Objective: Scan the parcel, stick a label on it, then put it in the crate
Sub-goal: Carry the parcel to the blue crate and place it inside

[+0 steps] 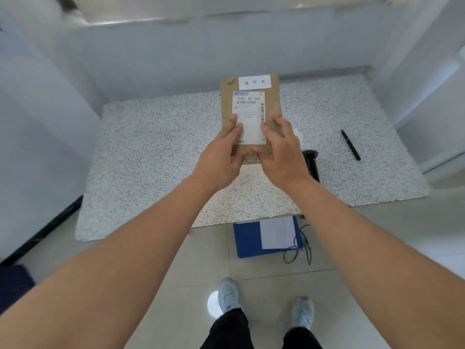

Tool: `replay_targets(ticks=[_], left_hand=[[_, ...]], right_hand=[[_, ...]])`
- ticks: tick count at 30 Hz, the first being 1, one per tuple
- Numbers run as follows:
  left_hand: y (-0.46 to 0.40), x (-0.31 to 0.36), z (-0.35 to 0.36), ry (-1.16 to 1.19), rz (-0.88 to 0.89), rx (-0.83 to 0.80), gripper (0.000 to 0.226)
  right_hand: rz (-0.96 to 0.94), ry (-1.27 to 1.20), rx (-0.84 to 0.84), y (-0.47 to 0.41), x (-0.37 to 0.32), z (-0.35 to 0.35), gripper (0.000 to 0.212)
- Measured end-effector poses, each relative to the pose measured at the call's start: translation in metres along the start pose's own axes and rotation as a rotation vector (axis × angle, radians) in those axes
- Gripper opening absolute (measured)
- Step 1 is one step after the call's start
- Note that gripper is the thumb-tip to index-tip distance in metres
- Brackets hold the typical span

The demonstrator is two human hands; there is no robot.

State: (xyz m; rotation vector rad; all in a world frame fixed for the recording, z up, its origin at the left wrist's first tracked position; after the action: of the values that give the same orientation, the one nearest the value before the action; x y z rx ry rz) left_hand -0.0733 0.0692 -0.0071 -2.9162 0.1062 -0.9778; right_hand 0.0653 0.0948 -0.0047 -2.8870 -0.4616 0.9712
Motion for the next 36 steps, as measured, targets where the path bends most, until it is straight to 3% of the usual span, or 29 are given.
replay_targets(ticks=[11,23,36], left_hand=[[0.039,0.103,-0.135,-0.083,0.106,0.245,0.071],[0.186,0.221,-0.250,-0.198,0.127,0.573,0.077],[0.360,0.238,-0.339,-0.395,0.037,0.795,0.082]], right_hand=[[-0.226,-0.010,0.137,0.013,-0.112,-0.129,0.068],[-0.657,-0.106,0.211,0.114,-0.229,-0.245,0.079],[-0.916,-0.214,0.093,0.222,-0.358,-0.239,0.085]])
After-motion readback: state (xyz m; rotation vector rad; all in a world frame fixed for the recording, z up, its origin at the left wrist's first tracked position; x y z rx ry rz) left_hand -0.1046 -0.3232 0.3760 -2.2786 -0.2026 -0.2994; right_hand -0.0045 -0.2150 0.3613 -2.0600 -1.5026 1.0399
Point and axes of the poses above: each hand's wrist, its own y-axis away from the middle knuckle, its own z-axis out of the palm, x = y × z, the point moved 10 cm from there along -y, towards the middle knuckle, and after that the axes turned 1 degree about x, right-handed, at the moved point
